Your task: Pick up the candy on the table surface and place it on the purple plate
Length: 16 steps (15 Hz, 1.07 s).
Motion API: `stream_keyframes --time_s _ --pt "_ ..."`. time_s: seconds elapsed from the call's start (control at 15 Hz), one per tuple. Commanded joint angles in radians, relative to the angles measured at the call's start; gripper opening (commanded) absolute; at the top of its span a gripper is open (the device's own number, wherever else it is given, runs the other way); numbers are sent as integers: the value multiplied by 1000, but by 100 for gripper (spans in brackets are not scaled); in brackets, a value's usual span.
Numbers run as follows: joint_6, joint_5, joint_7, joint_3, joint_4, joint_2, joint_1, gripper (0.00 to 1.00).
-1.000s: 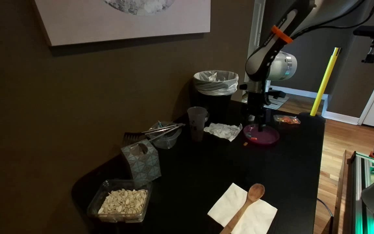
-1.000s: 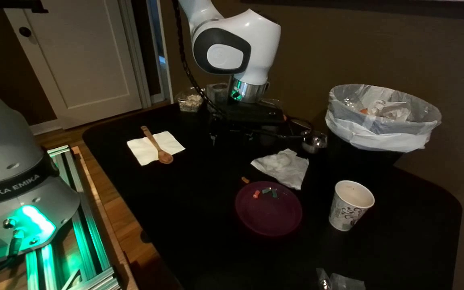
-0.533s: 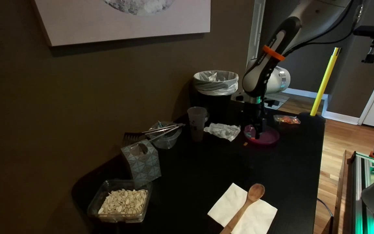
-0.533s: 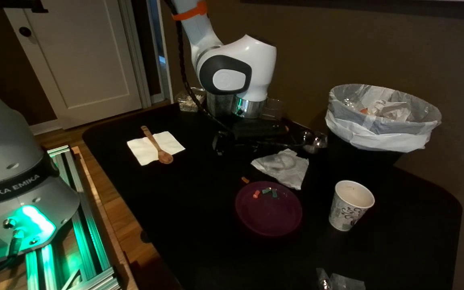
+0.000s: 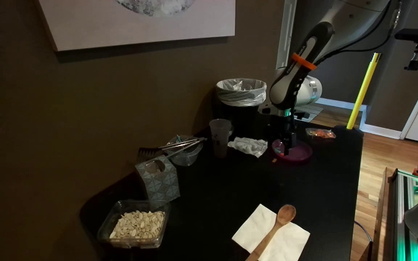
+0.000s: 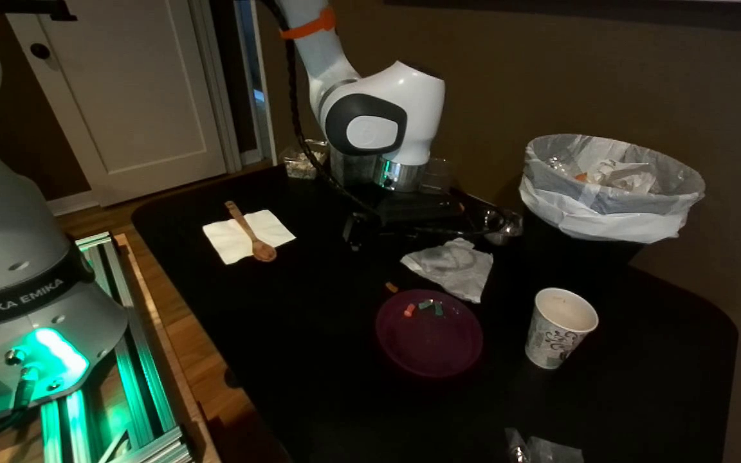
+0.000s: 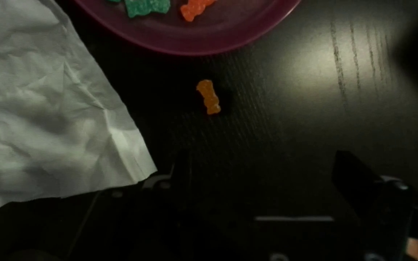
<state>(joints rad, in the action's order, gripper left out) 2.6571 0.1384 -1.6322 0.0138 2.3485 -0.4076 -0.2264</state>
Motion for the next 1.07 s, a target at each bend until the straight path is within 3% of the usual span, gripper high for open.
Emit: stream_keyframes --time_s 0.0,0.2,0.33,0.4,0.53,0.6,0.67,0.8,1.0 --pt "12 -41 -21 -17 -64 -71 -34 100" --pt "8 -62 -14 -13 -104 -113 -45 100" --pt "6 -54 -17 -22 -138 -149 -66 91" --pt "1 -48 -22 -28 -151 -163 -79 81" --pt "-8 -38 -35 -42 -168 -185 -111 82" --pt "-7 -33 -42 -50 -174 -196 -126 73" --pt "-5 -31 -47 -57 -178 -206 -138 75" --pt "0 -26 -62 -74 -178 -221 -164 69" --pt "-1 -22 -83 -97 -175 -236 -190 71"
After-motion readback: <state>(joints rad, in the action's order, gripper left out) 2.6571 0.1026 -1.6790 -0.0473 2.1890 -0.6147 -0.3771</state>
